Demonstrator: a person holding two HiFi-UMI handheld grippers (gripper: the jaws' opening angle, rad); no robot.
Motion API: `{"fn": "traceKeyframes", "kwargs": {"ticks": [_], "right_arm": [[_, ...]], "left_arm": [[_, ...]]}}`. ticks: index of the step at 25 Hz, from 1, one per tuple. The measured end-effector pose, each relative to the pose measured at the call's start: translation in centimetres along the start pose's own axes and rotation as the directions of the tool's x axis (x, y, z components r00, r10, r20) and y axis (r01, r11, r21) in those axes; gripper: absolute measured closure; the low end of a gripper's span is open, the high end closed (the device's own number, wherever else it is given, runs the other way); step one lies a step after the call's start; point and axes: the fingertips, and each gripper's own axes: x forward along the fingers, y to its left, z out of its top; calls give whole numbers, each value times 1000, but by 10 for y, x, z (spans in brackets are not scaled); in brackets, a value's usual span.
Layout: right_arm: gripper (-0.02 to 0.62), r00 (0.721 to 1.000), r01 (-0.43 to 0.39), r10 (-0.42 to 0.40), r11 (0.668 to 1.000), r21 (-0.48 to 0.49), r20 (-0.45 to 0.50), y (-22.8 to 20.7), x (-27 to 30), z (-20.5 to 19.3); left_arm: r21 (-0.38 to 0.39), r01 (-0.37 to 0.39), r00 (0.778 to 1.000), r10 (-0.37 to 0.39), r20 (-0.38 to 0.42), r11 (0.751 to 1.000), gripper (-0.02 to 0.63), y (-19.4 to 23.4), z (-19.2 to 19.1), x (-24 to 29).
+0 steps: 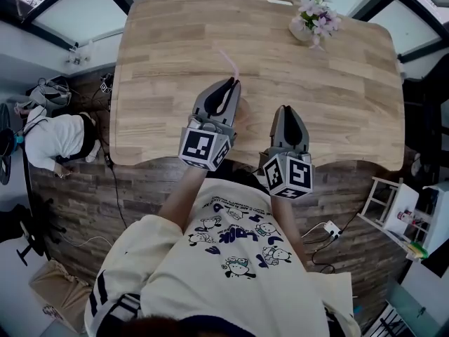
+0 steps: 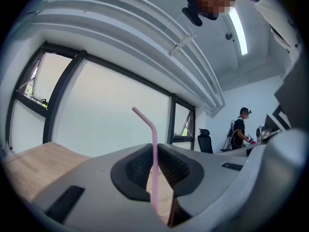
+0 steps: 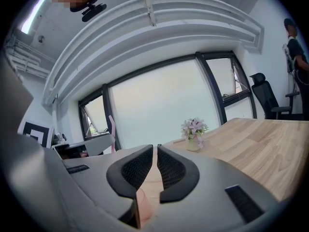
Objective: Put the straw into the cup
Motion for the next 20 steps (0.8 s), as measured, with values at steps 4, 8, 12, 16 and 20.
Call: {"fn": "traceKeyframes", "kwargs": {"ticks": [4, 8, 12, 16, 20], "right_arm": [[589, 1000, -3, 3, 1000, -7, -8, 2, 0, -2], [589, 1000, 1, -1, 1000, -13, -17, 1, 0, -4], [589, 1000, 5, -5, 1000, -11, -22, 0, 1, -6], [589, 1000, 5, -5, 1000, -14, -24, 2, 3, -7], [589, 1000, 7, -7, 1000, -12, -28, 2, 5, -8]], "left_arm": [[-4, 2, 1000, -2, -6, 1000, 545, 1, -15, -3], [-12, 4, 1000, -5, -22, 1000, 545, 2, -30, -3], [-35, -3, 999, 1, -53, 999, 545, 3, -46, -3], [-54, -13, 995, 8, -96, 998, 543, 4, -59, -4], [-50, -16, 991, 9, -130, 999, 546, 2, -66, -2]]}}
